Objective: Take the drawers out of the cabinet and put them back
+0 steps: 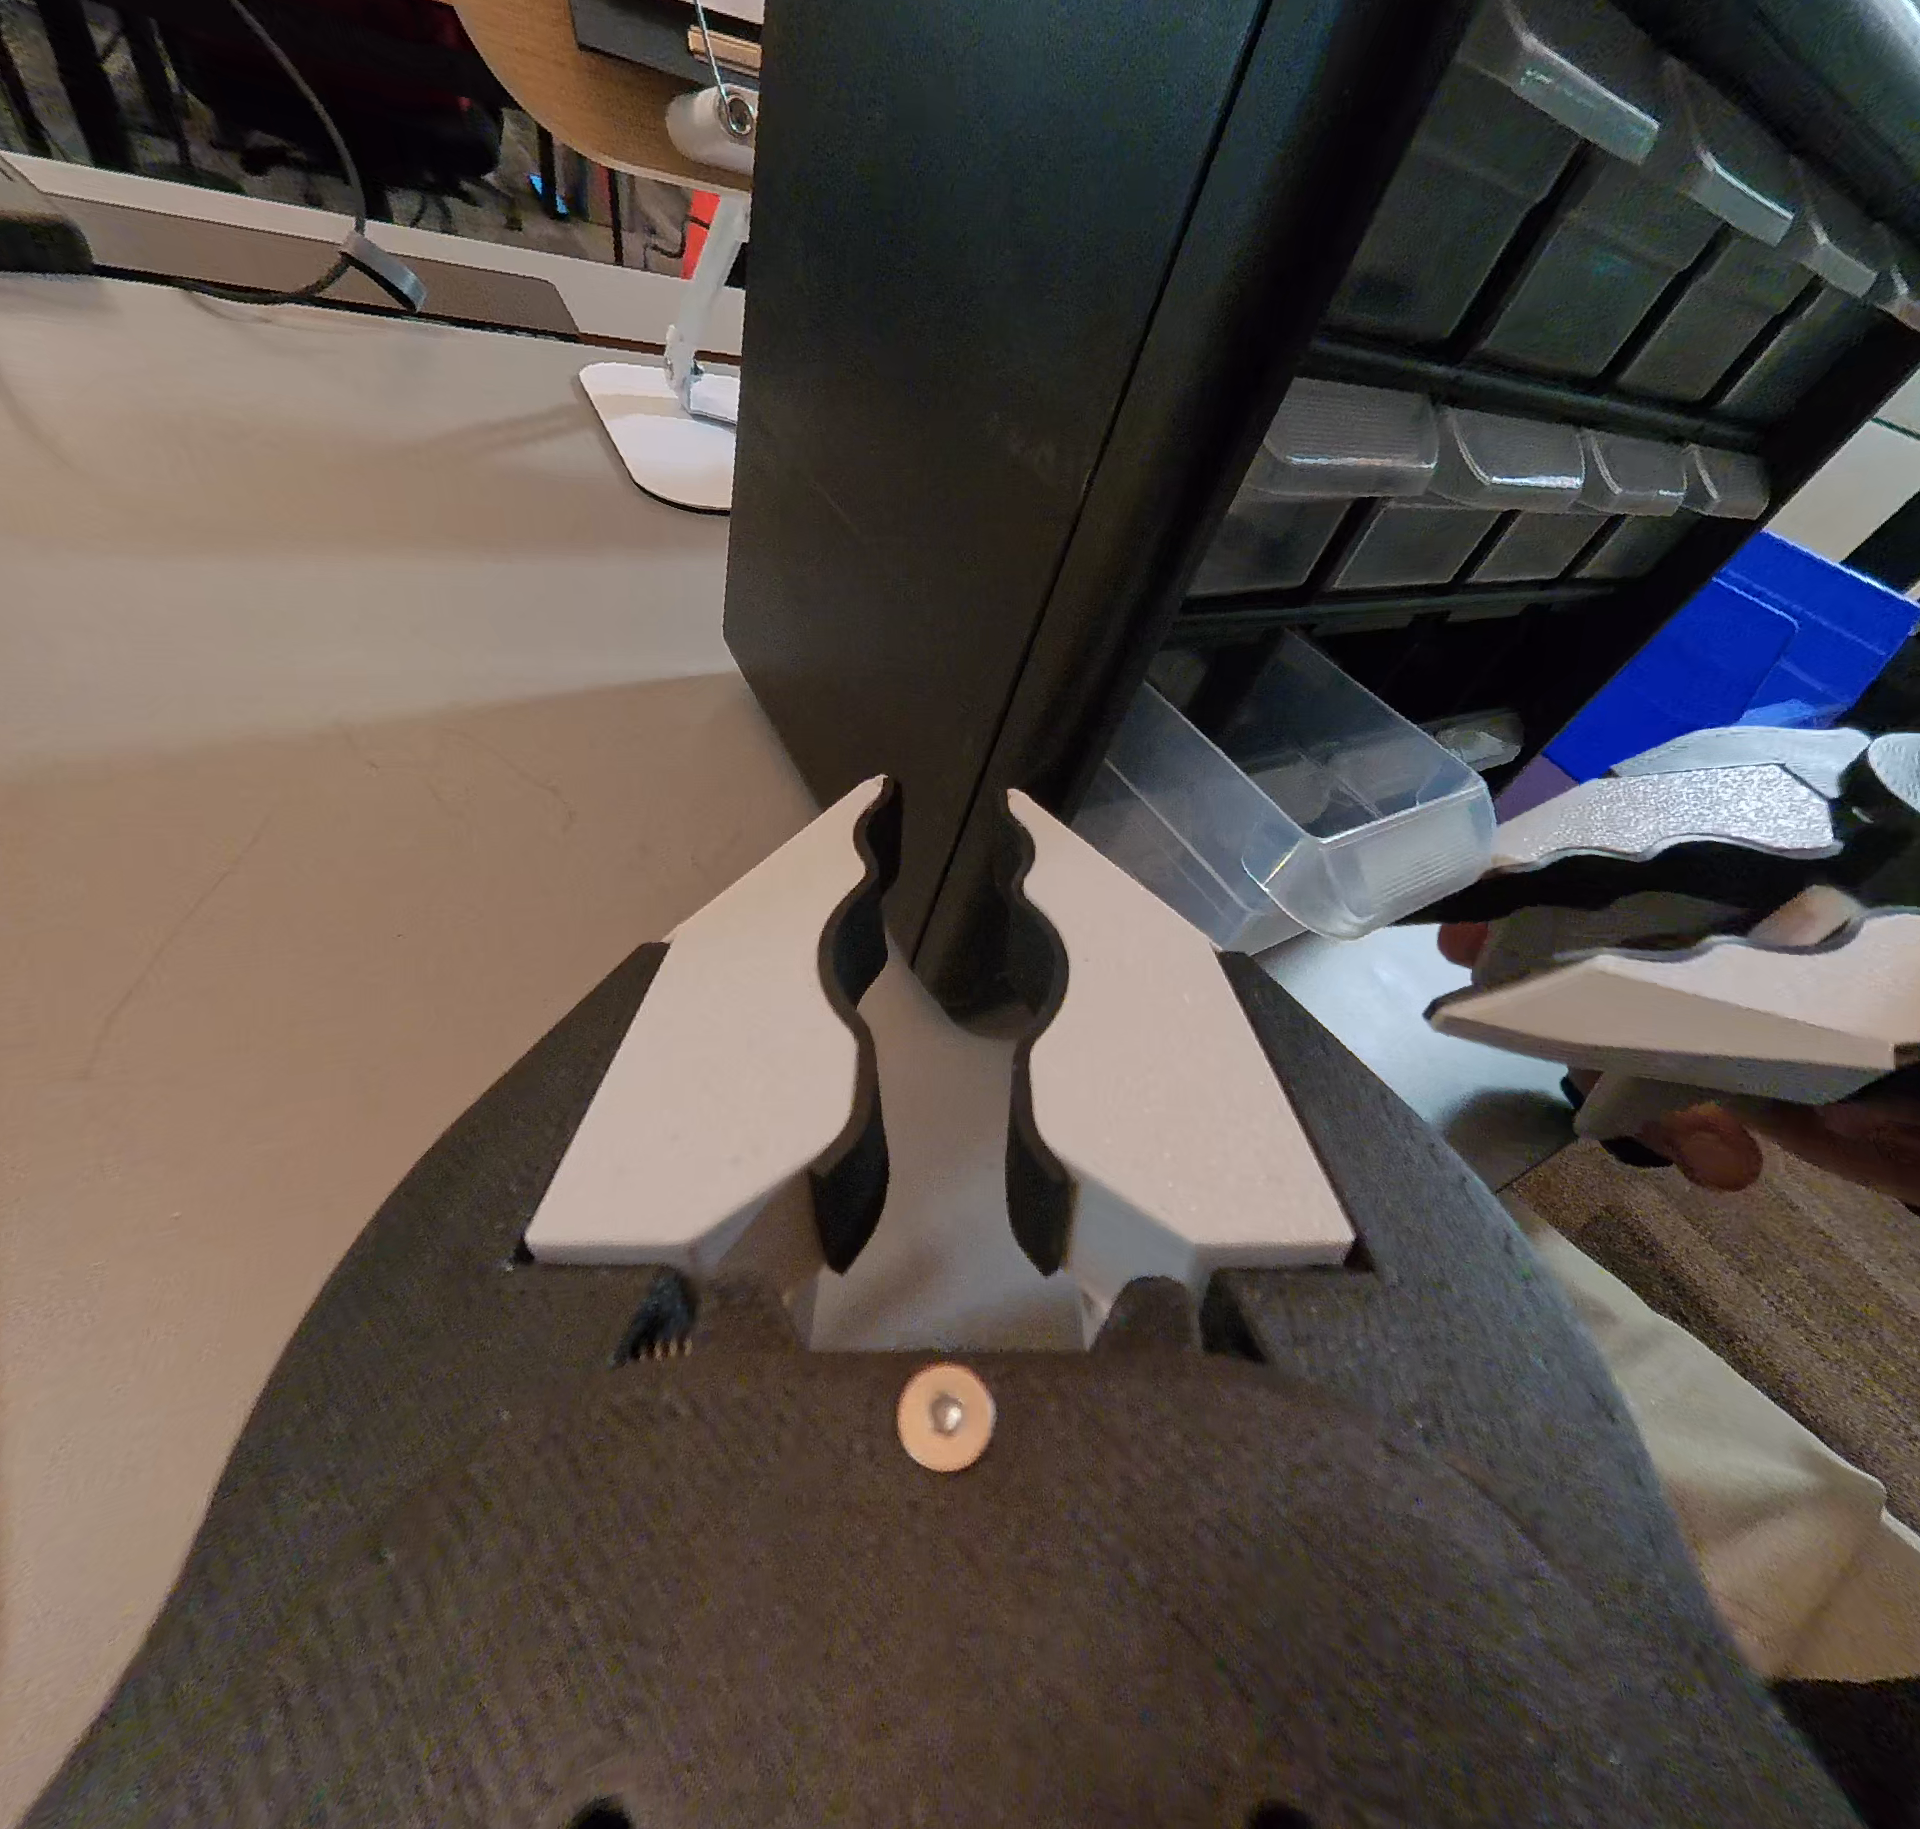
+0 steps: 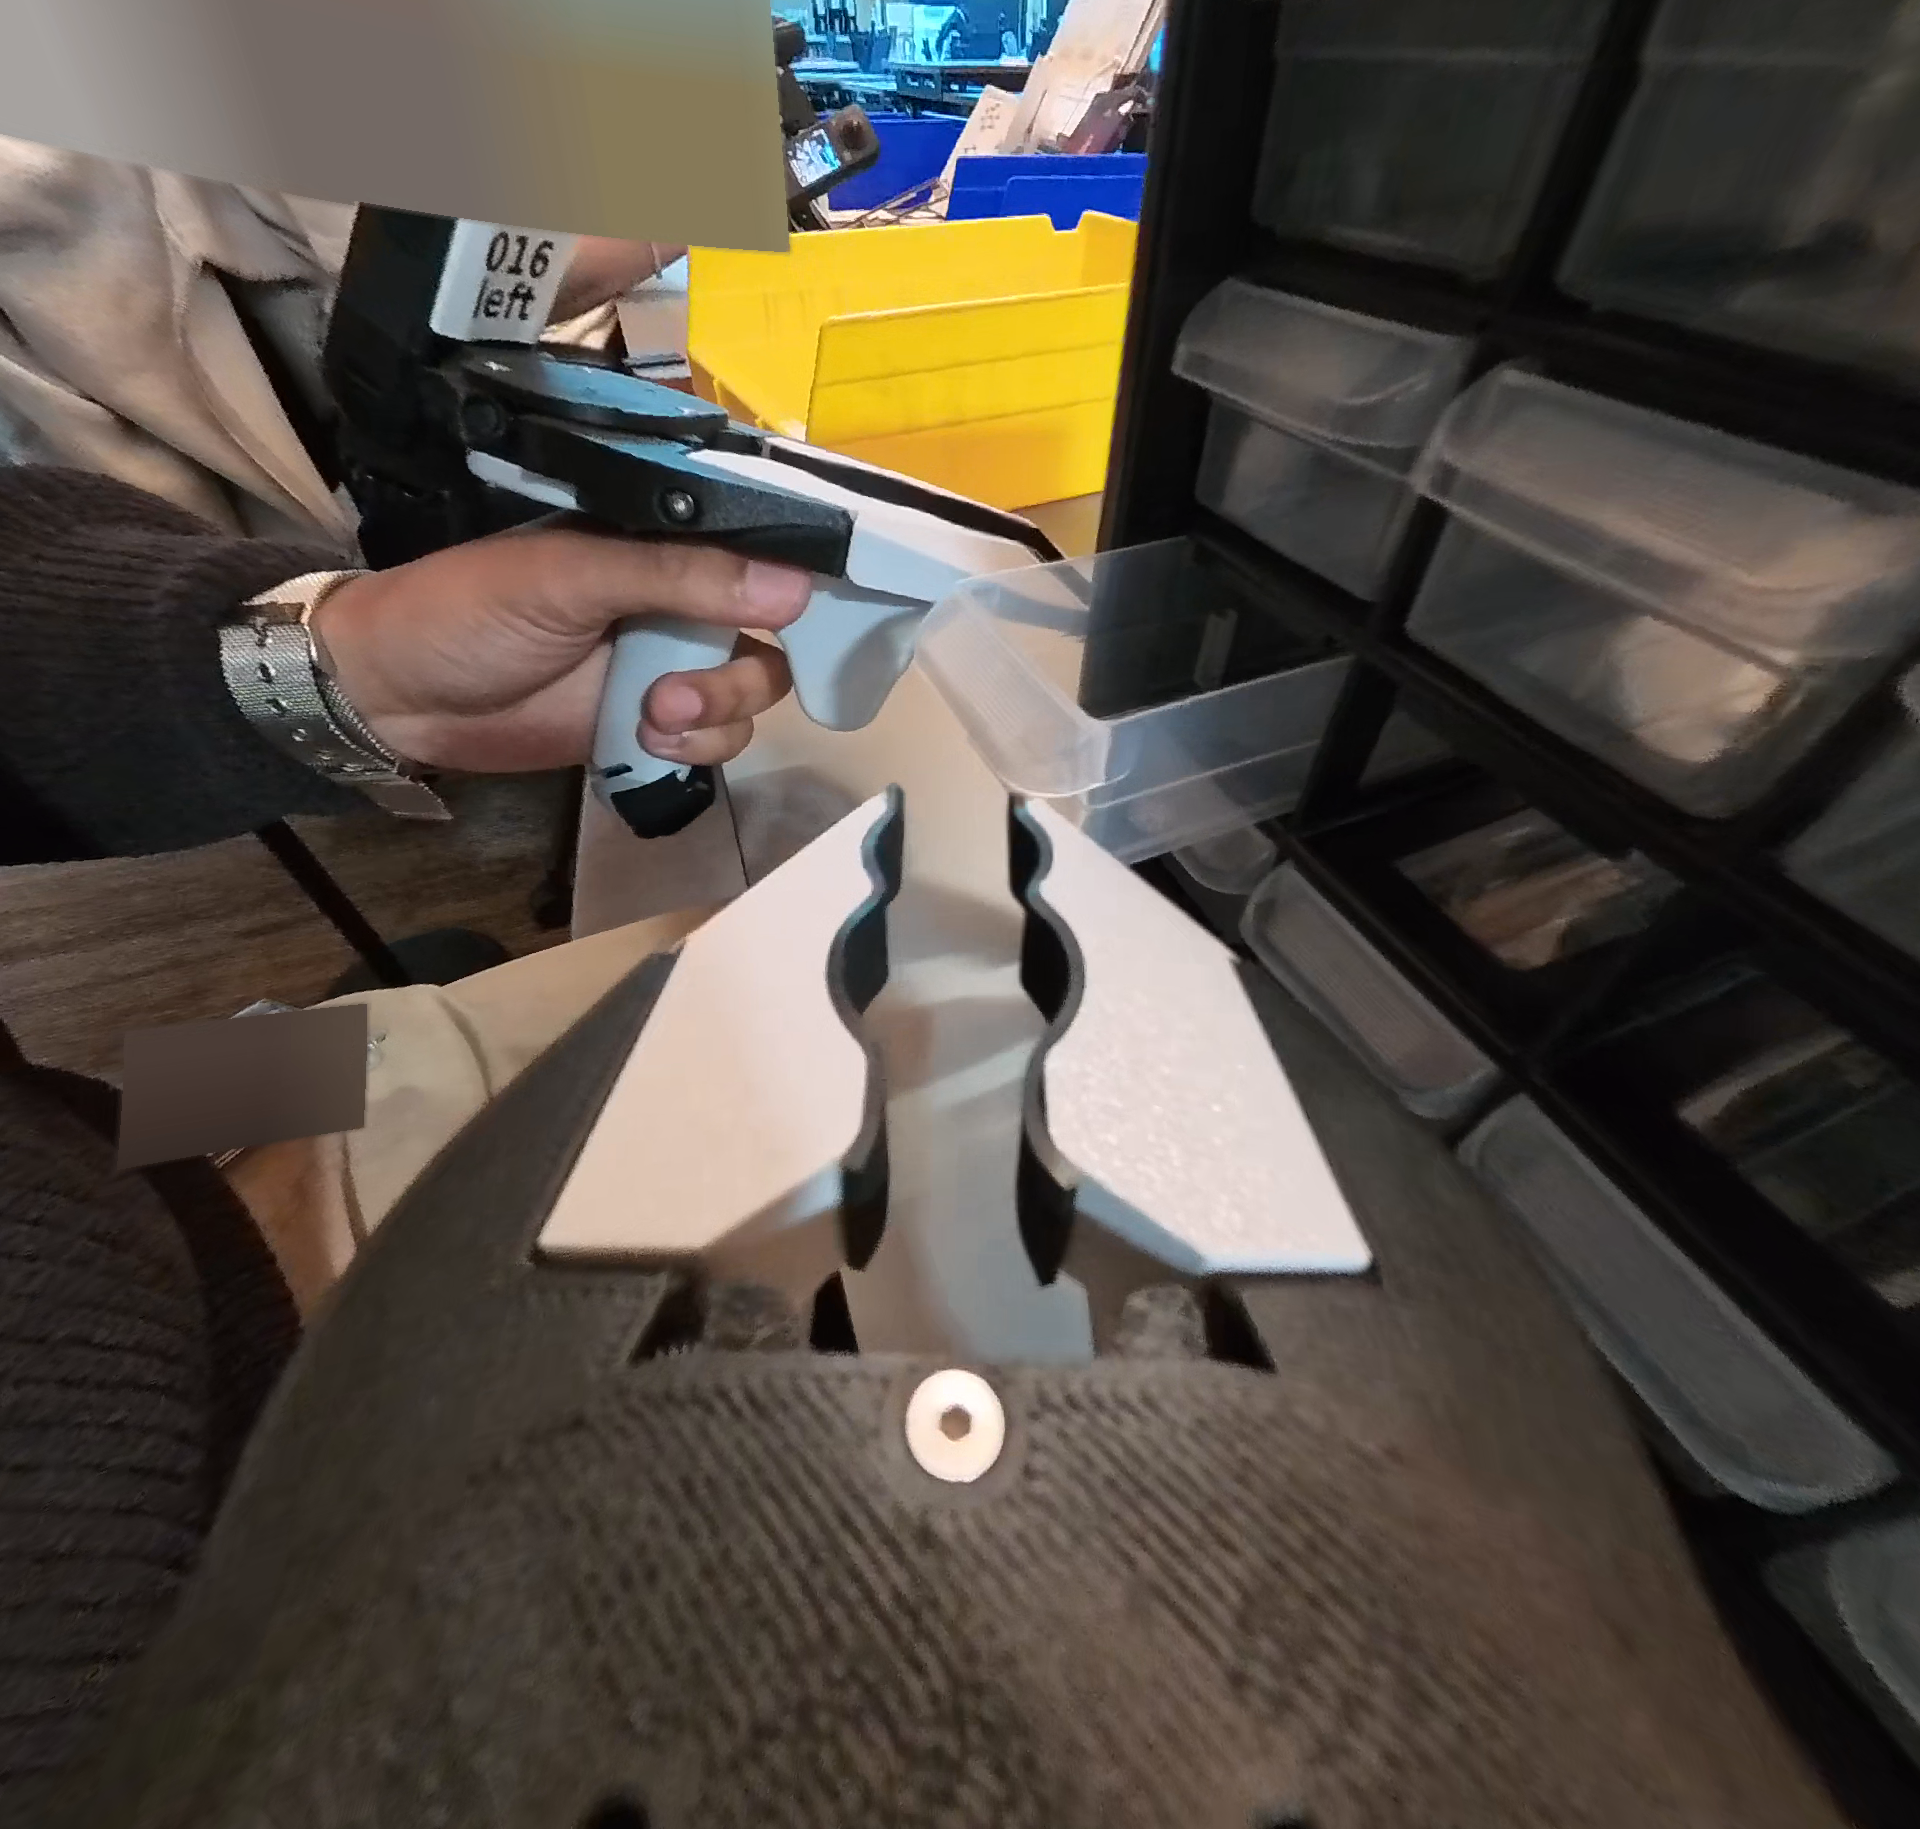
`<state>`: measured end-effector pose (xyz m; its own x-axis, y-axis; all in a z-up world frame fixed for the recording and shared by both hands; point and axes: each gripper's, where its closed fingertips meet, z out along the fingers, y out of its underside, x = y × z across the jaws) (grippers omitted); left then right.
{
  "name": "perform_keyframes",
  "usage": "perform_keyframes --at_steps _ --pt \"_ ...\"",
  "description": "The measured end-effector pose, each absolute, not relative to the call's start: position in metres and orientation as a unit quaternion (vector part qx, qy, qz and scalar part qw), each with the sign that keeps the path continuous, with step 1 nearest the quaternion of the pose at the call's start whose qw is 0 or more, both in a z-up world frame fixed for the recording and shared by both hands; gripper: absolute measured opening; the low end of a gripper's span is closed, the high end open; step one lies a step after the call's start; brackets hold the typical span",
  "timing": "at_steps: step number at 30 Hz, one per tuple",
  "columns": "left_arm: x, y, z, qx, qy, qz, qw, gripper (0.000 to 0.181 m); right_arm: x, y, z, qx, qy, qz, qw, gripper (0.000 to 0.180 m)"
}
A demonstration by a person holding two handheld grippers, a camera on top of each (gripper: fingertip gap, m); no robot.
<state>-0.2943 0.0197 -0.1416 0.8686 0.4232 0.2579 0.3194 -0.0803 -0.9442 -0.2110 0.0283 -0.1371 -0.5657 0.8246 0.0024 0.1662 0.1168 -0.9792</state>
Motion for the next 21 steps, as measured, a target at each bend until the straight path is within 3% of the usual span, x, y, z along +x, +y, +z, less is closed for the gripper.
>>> perform_keyframes --at_steps 1,10,17,21 --pt "-0.294 0.020 -0.141 -0.734 -0.253 0.042 0.629 0.013 -0.212 0.028 -0.138 -0.362 -0.687 0.555 0.298 0.020" --pt "-0.294 0.020 -0.142 -0.735 -0.251 0.043 0.628 0.012 -0.225 0.042 -0.134 -0.392 -0.661 0.540 0.343 0.025" --pt "-0.294 0.020 -0.142 -0.735 -0.251 0.045 0.629 0.012 -0.221 0.038 -0.135 -0.381 -0.669 0.550 0.323 0.040" --pt "-0.293 0.020 -0.141 -0.734 -0.251 0.046 0.629 0.011 -0.215 0.031 -0.137 -0.362 -0.685 0.555 0.305 0.038"
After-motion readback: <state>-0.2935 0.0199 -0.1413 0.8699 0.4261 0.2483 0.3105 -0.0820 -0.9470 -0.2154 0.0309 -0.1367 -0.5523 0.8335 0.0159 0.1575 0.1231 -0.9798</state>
